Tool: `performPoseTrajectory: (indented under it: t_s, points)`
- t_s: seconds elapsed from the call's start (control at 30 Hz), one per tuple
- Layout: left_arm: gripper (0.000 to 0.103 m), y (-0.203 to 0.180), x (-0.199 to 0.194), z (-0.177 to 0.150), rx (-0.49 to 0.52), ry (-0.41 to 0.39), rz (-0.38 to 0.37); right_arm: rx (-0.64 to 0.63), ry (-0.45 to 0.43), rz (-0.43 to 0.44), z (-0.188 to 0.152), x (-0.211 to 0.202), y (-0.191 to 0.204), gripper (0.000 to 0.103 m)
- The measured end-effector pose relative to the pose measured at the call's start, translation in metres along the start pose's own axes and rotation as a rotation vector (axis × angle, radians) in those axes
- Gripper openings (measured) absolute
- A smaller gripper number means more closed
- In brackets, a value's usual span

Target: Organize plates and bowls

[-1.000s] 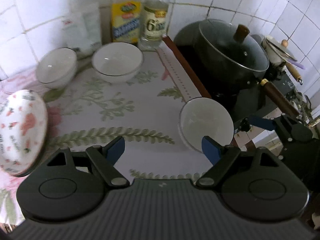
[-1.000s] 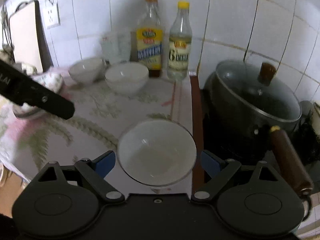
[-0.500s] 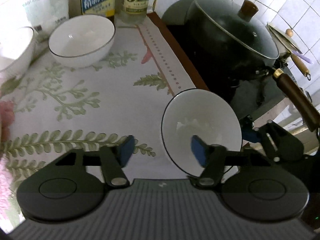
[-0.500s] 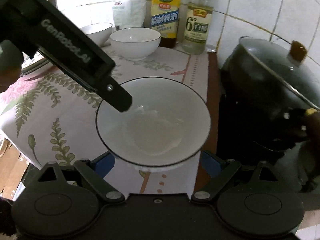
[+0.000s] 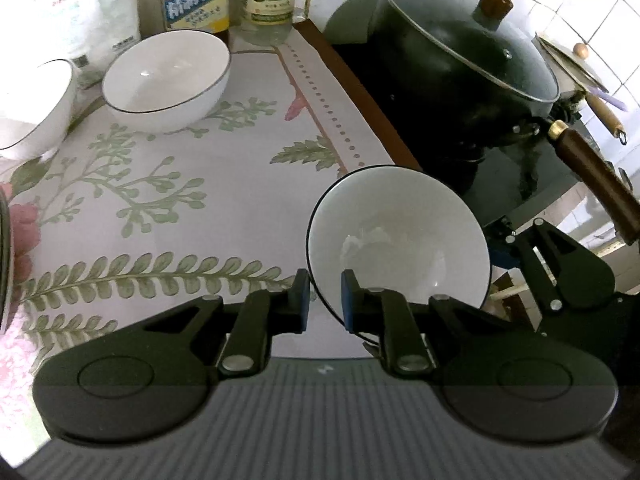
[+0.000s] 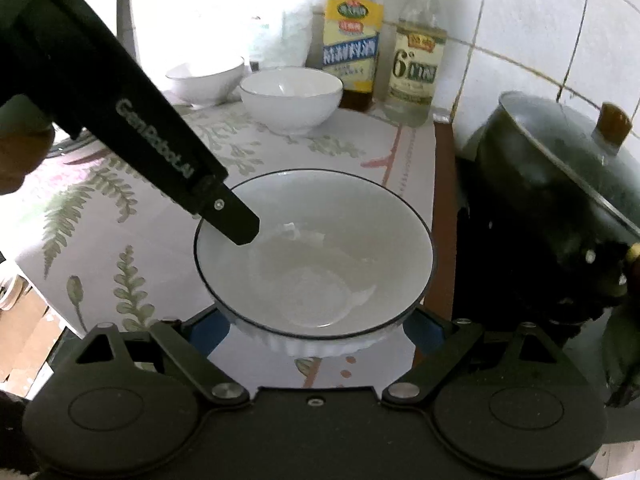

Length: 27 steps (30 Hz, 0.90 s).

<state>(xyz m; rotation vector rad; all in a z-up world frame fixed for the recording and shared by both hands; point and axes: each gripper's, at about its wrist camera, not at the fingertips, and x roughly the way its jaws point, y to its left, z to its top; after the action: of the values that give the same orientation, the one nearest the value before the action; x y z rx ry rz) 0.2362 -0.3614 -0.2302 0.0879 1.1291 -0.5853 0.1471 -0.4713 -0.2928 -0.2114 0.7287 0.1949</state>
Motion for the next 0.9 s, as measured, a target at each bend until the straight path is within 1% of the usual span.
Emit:
performPoseTrajectory:
  t_s: [0.23,0.33,0.53,0.73,0.9]
  points:
    - [0.015,0.009,-0.039,-0.004,0.004,-0.039,0.047,-0.058,-0.046,0.032,0.022,-0.020,0.017,0.095]
    - [0.015,0.018,-0.062,-0.004,-0.021,-0.056,0.072,-0.092,-0.072,0.060,0.036,-0.031,0.029,0.095]
    - [0.015,0.041,-0.107,-0.007,-0.072,-0.114,0.127,-0.138,-0.115,0.115,0.068,-0.046,0.053,0.096]
    - [0.015,0.070,-0.129,-0.013,-0.141,-0.153,0.164,-0.196,-0.122,0.138,0.096,-0.040,0.080,0.096]
    - [0.015,0.090,-0.133,-0.015,-0.178,-0.163,0.186,-0.242,-0.113,0.153,0.111,-0.026,0.097,0.096]
